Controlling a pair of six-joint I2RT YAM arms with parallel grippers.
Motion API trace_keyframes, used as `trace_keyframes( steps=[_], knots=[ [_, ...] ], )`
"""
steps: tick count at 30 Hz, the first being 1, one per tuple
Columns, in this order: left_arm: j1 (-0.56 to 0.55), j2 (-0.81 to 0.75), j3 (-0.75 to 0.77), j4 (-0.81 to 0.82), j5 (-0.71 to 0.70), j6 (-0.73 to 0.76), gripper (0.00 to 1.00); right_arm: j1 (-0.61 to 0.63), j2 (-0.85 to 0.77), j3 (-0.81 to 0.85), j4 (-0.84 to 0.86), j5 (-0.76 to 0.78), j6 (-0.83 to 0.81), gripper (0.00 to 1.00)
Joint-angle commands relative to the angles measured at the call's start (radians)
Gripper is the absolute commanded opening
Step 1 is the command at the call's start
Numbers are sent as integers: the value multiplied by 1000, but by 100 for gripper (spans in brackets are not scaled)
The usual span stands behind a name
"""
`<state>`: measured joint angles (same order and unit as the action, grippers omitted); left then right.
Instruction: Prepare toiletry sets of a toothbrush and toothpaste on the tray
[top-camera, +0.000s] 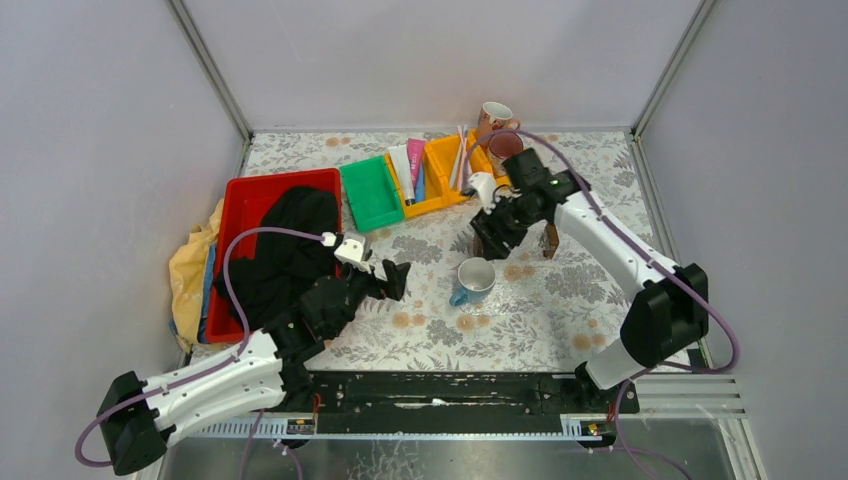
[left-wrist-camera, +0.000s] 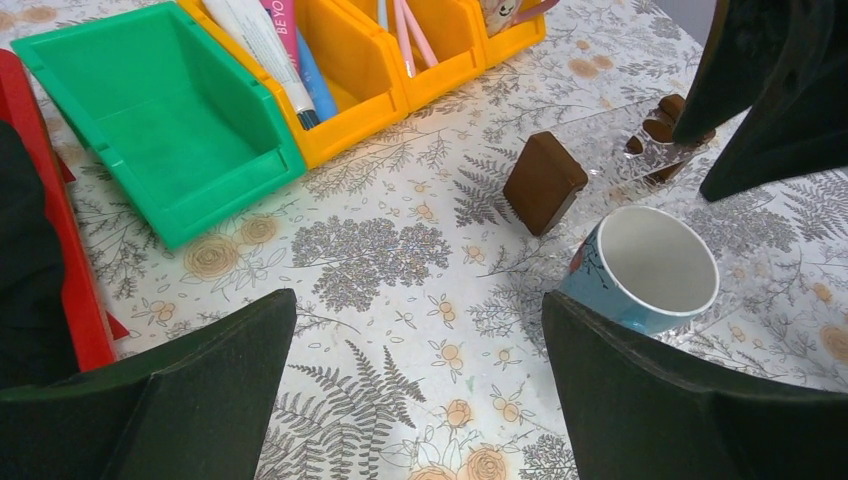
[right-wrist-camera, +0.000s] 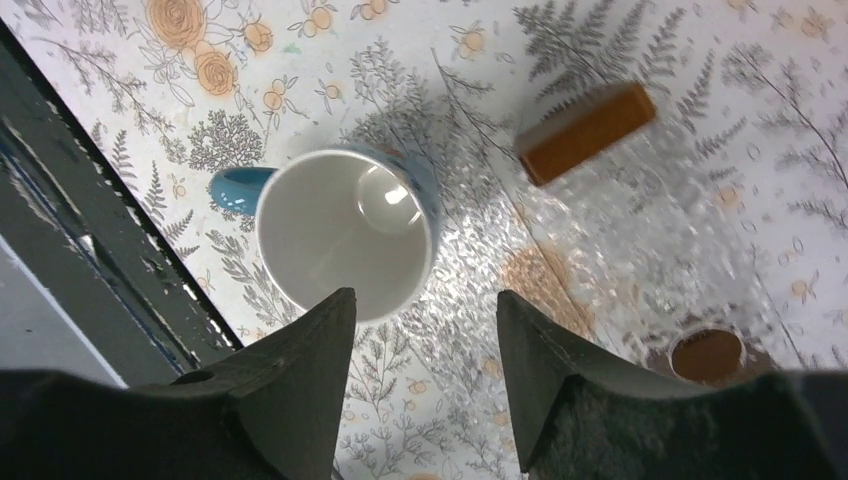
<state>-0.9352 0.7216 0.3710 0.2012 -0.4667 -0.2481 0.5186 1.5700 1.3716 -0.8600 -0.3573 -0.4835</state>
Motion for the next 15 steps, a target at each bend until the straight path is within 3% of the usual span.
trace_keyframes(
  steps=[1,10,15],
  knots=[
    [5,5,-18,111,12,-26,100,-129,-73,50,-21,-196,-7,61],
    [5,32,-20,169,48,-50,100,-363,-74,112,119,-340,40,66],
    [7,45,-28,204,61,-60,100,-437,1,210,212,-321,94,66]
  ],
)
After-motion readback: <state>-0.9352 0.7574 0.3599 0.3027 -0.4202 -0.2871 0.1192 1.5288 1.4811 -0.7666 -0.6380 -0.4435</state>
